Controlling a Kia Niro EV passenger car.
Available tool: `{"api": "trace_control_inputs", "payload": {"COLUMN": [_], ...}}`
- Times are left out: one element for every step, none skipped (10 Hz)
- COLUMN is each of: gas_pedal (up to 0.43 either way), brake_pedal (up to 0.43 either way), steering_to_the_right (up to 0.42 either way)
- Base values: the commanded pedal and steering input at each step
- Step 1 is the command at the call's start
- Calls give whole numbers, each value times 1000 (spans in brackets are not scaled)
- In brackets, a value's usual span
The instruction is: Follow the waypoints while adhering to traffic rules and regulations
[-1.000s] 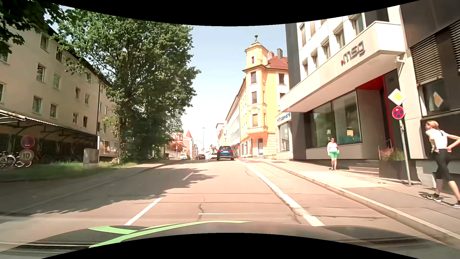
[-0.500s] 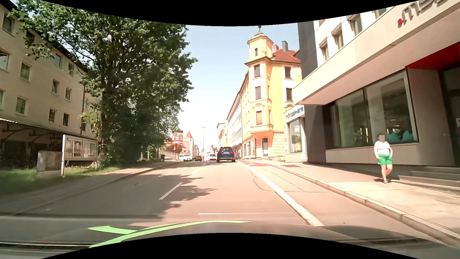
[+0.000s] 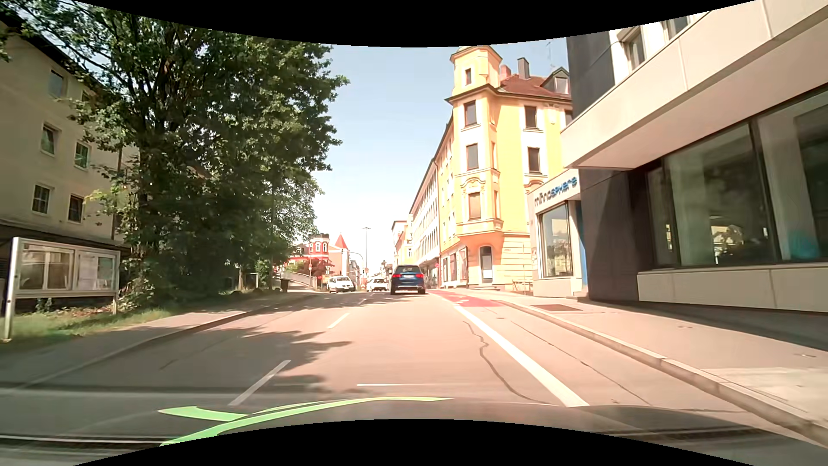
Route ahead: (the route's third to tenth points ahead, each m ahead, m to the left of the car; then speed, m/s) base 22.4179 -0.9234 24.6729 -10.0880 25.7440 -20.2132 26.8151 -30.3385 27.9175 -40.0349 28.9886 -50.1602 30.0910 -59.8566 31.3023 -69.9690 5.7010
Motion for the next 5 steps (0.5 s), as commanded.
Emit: {"api": "trace_control_inputs", "payload": {"gas_pedal": [138, 138, 138, 138, 138], "brake_pedal": [0, 0, 0, 0, 0], "steering_to_the_right": [-9, -9, -9, -9, -8]}}
